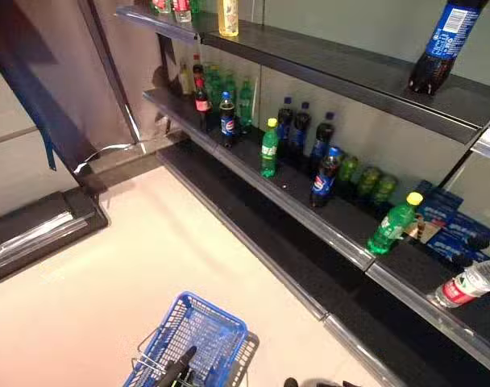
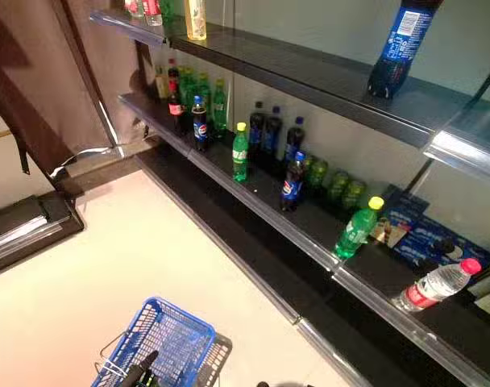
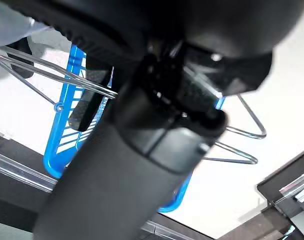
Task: Pick up the drink and place into the basket.
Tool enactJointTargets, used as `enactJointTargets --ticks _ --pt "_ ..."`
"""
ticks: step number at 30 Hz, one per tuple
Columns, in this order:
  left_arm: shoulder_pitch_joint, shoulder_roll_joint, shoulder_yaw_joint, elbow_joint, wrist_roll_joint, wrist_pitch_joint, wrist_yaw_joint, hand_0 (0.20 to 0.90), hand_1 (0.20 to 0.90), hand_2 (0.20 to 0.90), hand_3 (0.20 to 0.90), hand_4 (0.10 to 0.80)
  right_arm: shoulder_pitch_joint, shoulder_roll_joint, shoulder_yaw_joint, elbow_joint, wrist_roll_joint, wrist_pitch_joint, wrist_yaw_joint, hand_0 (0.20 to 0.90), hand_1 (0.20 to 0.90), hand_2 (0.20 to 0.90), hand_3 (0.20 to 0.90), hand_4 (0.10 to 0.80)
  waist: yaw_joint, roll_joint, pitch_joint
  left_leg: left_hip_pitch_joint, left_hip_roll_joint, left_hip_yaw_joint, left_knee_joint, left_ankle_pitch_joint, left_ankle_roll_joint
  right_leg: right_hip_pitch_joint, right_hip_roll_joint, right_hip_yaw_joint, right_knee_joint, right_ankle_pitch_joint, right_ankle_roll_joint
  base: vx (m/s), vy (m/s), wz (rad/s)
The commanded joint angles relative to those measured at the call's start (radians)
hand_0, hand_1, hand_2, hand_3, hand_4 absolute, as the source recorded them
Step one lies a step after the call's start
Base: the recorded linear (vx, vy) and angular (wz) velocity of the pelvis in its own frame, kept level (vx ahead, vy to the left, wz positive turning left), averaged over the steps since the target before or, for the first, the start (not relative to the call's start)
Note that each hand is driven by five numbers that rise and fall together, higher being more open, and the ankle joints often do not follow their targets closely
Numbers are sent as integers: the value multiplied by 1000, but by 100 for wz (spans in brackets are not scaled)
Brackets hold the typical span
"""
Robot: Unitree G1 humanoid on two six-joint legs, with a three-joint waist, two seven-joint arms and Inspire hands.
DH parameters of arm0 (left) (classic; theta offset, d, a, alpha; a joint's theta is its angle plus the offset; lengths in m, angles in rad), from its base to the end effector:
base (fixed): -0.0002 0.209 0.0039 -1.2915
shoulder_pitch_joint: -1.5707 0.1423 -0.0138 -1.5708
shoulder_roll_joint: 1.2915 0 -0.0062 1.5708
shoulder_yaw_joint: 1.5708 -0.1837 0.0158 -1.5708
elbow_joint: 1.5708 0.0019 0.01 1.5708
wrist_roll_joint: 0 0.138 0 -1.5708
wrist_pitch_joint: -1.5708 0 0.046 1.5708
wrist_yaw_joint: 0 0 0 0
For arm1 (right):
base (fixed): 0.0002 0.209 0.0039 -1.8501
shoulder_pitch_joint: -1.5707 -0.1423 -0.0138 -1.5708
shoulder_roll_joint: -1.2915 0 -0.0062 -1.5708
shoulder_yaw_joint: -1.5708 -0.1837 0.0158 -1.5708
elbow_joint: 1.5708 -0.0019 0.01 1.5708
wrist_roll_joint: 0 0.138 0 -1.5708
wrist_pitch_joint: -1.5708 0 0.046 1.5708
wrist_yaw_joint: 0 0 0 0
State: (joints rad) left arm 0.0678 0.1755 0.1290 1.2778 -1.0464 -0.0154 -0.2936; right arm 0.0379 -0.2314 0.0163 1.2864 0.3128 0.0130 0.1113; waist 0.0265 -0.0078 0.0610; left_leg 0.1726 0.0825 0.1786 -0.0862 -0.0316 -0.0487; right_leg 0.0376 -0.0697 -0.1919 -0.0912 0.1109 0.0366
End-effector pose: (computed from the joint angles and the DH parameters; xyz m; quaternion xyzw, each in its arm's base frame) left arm 0.0372 0.2209 -0.1223 -0.4263 0.4140 0.2991 0.7466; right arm 0.0469 -0.2312 -0.1189 0.0621 0.5964 -0.1154 0.7919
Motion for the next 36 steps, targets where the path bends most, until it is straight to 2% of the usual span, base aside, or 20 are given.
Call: enactJointTargets --ticks 1,3,18,25,27,29,32,33,34,35,36 --pt "-48 10 0 -24 -8 -30 -62 300 300 300 200 100 -44 -23 39 59 -26 -6 -16 900 900 900 900 800 16 -32 2 -38 -26 -45 21 3 4 78 -44 22 19 -66 50 0 0 0" --pt "-44 10 -1 -24 -14 -47 -66 300 300 300 200 100 -44 -22 42 60 -26 0 -15 900 900 900 900 800 20 -30 -1 -34 -26 -51 14 4 3 83 -45 17 17 -67 51 28 6 7" --pt "-39 15 4 -13 6 -30 -79 300 300 300 200 100 -47 -17 33 73 -24 11 -32 900 900 900 900 800 32 -25 -9 -26 -26 -52 18 0 6 100 -53 -2 20 -74 54 12 6 3" --pt "-39 14 -2 -23 5 -26 -68 300 300 300 200 100 -53 -22 69 46 -109 -67 -46 900 900 900 900 800 35 -28 -10 -23 -24 -55 20 -2 6 103 -56 -2 21 -72 57 0 0 0" --pt "-37 15 -1 -36 10 -22 -59 300 300 300 200 100 -61 -32 101 -3 -164 -145 -74 900 900 900 900 800 39 -31 -8 -26 -25 -58 23 -3 6 101 -57 -3 23 -71 58 0 0 0" --pt "-35 15 -4 -48 14 -17 -50 300 300 300 200 100 -68 -37 115 -34 -159 -159 -81 900 900 900 900 800 41 -32 -7 -28 -25 -60 25 -3 6 100 -58 -3 24 -71 58 0 0 0" --pt "-28 16 -12 -82 20 -5 -23 300 300 300 200 100 -91 -60 150 -134 -166 -226 -123 900 900 900 900 800 47 -35 -5 -32 -26 -64 27 -3 9 99 -60 -6 23 -69 58 -15 -7 1" --pt "-7 9 -2 -122 39 2 -13 300 300 300 200 100 -90 -83 181 -293 -155 -266 -149 900 900 900 900 800 48 -38 -6 -39 -26 -62 28 -1 8 93 -60 -6 22 -64 59 -45 -16 2" --pt "-5 6 -2 -129 40 2 -10 300 300 300 200 100 -89 -81 182 -319 -162 -266 -161 900 900 900 900 800 48 -37 -6 -41 -26 -62 28 0 8 91 -60 -6 22 -64 60 -57 -8 2" --pt "-1 2 -3 -144 38 4 -4 300 300 300 200 100 -86 -82 190 -380 -180 -212 -213 900 900 900 900 800 46 -37 -5 -43 -27 -62 29 0 9 88 -61 -4 23 -63 61 -52 5 1" --pt "6 1 -15 -177 21 9 17 300 300 300 200 100 -82 -97 214 -532 -210 -198 -268 900 900 900 900 800 39 -35 -2 -43 -28 -63 26 -1 12 86 -62 -2 21 -63 62 -58 5 7"
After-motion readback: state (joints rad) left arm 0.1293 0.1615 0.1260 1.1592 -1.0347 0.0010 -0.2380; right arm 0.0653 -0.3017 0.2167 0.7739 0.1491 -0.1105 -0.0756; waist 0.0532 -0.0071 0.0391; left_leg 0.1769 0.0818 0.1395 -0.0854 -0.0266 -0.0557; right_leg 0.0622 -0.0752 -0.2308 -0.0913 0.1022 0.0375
